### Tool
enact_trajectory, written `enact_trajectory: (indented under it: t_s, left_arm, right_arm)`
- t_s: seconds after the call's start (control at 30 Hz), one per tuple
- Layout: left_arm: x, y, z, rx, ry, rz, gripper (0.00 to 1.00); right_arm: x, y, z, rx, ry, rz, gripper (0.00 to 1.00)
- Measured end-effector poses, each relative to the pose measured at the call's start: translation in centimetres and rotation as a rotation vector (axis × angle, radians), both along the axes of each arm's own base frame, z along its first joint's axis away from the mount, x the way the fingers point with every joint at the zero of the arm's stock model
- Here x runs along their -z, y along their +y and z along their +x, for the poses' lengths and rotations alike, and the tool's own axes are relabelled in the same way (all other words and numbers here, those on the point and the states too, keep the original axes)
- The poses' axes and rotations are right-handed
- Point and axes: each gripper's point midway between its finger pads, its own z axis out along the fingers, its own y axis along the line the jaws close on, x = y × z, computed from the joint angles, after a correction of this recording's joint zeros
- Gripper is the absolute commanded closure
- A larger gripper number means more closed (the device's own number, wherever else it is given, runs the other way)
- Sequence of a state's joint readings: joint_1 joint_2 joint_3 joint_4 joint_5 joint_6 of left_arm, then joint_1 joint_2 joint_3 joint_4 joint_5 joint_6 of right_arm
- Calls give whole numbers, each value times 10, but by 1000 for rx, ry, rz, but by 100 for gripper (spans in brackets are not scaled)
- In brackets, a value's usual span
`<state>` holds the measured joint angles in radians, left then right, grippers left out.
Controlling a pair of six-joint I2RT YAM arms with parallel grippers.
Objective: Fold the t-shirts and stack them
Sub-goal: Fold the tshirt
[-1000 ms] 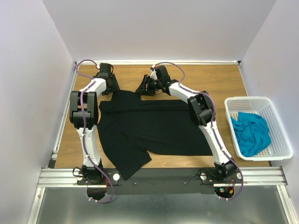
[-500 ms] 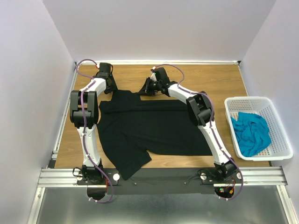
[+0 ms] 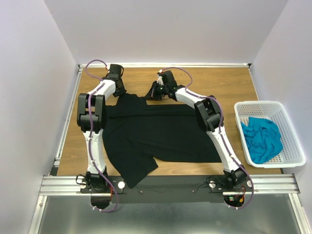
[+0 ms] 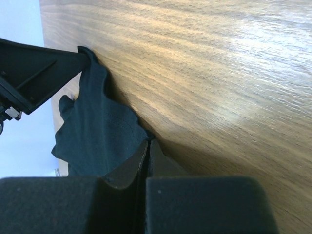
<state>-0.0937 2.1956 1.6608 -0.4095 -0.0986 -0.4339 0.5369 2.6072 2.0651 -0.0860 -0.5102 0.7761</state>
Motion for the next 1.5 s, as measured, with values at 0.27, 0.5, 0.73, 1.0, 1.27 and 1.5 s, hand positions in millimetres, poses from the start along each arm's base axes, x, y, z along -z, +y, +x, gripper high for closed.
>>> enact_trajectory:
  t_s: [0.27, 0.5, 0.73, 1.0, 1.27, 1.5]
  left_arm:
    - [1, -3, 2, -5, 19, 18, 100]
    - [0, -3, 1, -5, 21, 20, 100]
    - [-15, 1, -28, -5, 55, 31, 100]
    - [-81, 1, -72, 3, -35, 12, 100]
    - [-48, 4, -132, 5, 74, 0, 100]
    - [-44, -1, -164, 20, 97, -42, 100]
  right_arm:
    - [1, 0, 0, -7, -14, -2, 98]
    - [0, -1, -2, -20, -32, -12, 99]
    - [-4, -11, -21, -56, -40, -60, 99]
    - [-38, -18, -53, -125, -103, -91, 99]
    - [-49, -15, -89, -210, -147, -123, 99]
    - [-29, -23, -119, -259, -101, -173, 99]
